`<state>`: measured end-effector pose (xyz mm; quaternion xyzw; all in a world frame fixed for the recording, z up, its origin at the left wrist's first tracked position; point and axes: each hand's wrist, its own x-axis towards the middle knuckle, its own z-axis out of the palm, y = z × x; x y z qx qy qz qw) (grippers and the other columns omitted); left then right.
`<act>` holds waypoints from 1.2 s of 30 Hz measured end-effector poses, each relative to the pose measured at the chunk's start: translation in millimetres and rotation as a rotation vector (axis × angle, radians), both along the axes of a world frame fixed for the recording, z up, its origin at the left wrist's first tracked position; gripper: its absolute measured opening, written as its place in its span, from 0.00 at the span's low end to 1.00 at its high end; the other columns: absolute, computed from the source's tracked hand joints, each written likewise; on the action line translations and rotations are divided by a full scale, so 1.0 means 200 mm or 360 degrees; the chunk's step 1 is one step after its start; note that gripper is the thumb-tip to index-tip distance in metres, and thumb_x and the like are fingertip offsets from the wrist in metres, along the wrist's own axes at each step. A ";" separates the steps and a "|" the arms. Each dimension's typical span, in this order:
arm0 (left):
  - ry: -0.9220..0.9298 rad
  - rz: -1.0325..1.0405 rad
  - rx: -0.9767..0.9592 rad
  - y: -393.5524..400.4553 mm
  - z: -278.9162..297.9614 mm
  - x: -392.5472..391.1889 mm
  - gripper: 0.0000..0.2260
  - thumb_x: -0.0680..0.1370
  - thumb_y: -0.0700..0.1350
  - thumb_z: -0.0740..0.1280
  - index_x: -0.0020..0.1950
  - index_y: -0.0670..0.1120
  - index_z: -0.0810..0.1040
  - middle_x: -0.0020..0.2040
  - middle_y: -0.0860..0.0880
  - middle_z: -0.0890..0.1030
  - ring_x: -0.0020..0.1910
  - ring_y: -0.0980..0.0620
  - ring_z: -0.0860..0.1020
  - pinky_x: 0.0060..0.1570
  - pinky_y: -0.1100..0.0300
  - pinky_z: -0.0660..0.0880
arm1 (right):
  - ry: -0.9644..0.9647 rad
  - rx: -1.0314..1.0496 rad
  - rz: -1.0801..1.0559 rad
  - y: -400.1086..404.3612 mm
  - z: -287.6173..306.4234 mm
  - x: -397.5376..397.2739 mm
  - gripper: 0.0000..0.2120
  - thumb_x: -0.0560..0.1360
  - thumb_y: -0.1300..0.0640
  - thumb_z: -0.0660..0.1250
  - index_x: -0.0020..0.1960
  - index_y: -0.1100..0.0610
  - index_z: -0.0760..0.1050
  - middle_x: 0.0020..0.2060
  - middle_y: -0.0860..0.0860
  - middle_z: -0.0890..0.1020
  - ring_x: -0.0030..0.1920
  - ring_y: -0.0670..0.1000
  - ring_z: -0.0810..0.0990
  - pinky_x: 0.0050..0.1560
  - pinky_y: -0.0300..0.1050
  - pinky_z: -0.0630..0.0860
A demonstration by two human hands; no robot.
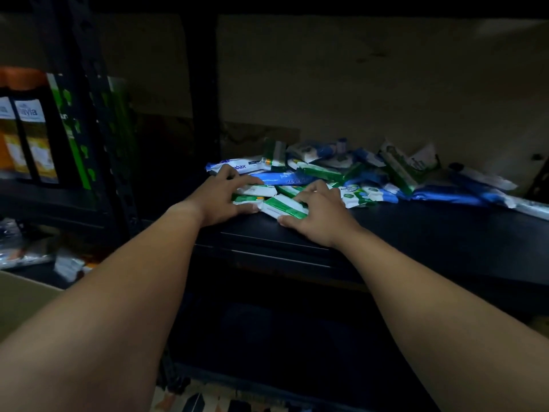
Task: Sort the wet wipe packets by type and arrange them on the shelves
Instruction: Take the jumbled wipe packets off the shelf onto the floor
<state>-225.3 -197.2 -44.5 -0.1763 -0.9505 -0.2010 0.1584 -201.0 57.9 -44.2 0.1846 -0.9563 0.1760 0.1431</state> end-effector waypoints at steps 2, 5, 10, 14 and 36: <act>0.0092 0.0054 -0.0007 0.00 -0.01 0.02 0.25 0.73 0.66 0.69 0.70 0.67 0.72 0.60 0.53 0.65 0.63 0.48 0.70 0.69 0.49 0.69 | 0.0048 0.0003 0.0004 0.00 0.00 0.01 0.32 0.73 0.34 0.69 0.68 0.53 0.75 0.62 0.50 0.67 0.63 0.58 0.64 0.66 0.51 0.66; 0.0262 0.0156 -0.0031 0.02 -0.01 0.08 0.26 0.74 0.66 0.68 0.71 0.65 0.72 0.60 0.53 0.65 0.62 0.45 0.70 0.68 0.47 0.69 | 0.0135 -0.0011 0.0015 0.01 0.00 0.05 0.31 0.74 0.35 0.69 0.69 0.53 0.73 0.63 0.49 0.66 0.63 0.56 0.62 0.67 0.49 0.64; 0.0444 0.0306 -0.0067 0.06 0.00 0.23 0.26 0.75 0.67 0.65 0.73 0.65 0.71 0.65 0.50 0.64 0.61 0.44 0.68 0.65 0.46 0.72 | 0.0238 -0.0111 0.0002 0.05 0.03 0.16 0.31 0.75 0.34 0.67 0.72 0.50 0.71 0.68 0.48 0.64 0.68 0.55 0.58 0.69 0.48 0.63; 0.0568 0.0366 -0.0037 0.14 -0.02 0.35 0.25 0.76 0.66 0.65 0.73 0.65 0.70 0.67 0.49 0.64 0.61 0.43 0.68 0.63 0.46 0.73 | 0.0326 -0.0134 -0.0003 0.10 0.06 0.27 0.31 0.76 0.34 0.66 0.72 0.51 0.71 0.69 0.48 0.63 0.69 0.54 0.57 0.69 0.48 0.64; 0.0709 0.0078 0.0180 0.93 -0.50 1.12 0.25 0.78 0.62 0.67 0.73 0.56 0.74 0.69 0.43 0.70 0.56 0.42 0.71 0.57 0.47 0.75 | 0.0739 0.0042 -0.0498 0.80 -0.49 1.23 0.29 0.75 0.37 0.67 0.66 0.57 0.77 0.68 0.57 0.71 0.66 0.65 0.66 0.60 0.58 0.76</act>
